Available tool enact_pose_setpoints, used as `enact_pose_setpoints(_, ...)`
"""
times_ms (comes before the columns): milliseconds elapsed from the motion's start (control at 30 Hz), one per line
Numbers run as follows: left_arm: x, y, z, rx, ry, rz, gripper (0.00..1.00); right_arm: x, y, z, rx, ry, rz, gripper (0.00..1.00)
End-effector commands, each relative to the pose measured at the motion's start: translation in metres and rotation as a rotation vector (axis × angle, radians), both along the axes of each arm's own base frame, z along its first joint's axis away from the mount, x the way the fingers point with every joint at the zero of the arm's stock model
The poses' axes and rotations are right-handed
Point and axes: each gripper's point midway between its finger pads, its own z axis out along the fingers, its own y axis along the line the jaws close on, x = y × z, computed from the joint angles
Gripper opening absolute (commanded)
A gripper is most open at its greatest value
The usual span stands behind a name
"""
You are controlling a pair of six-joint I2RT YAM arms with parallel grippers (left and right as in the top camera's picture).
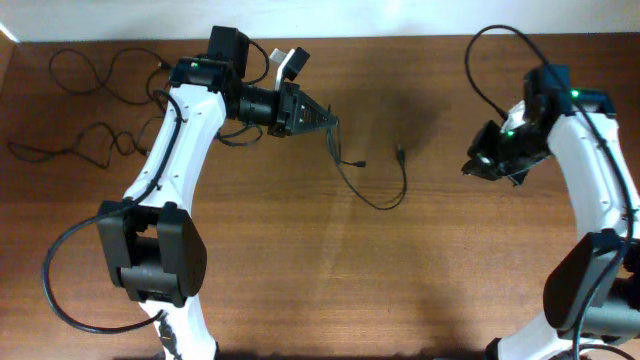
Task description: Untangle cables
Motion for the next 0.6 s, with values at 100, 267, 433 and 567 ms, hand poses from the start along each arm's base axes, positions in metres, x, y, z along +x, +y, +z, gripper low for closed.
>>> enact_pose_setpoints(100,-0.038,-0.04,0.07,-0.321,-0.166,-0.216,0.0,0.003,0.068,0.058,0.391,-0.294,0.319,0.05)
enact_pose_setpoints(267,-0.063,-0.072,0.07,-0.334,-0.178,-0.312,0.0,0.0,0.092,0.069,0.466,-0.324,0.376,0.05)
enact_pose_setpoints(433,-0.062,-0.078,0.063,-0.285,-0.167,-0.304,0.0,0.0,0.103,0.083,0.553,-0.36,0.389,0.05)
enact_pose_setpoints(567,-0.068,-0.083,0.066,-0.298,-0.135,-0.321,0.0,0.004,0.108,0.092,0.599,-0.403,0.404,0.06)
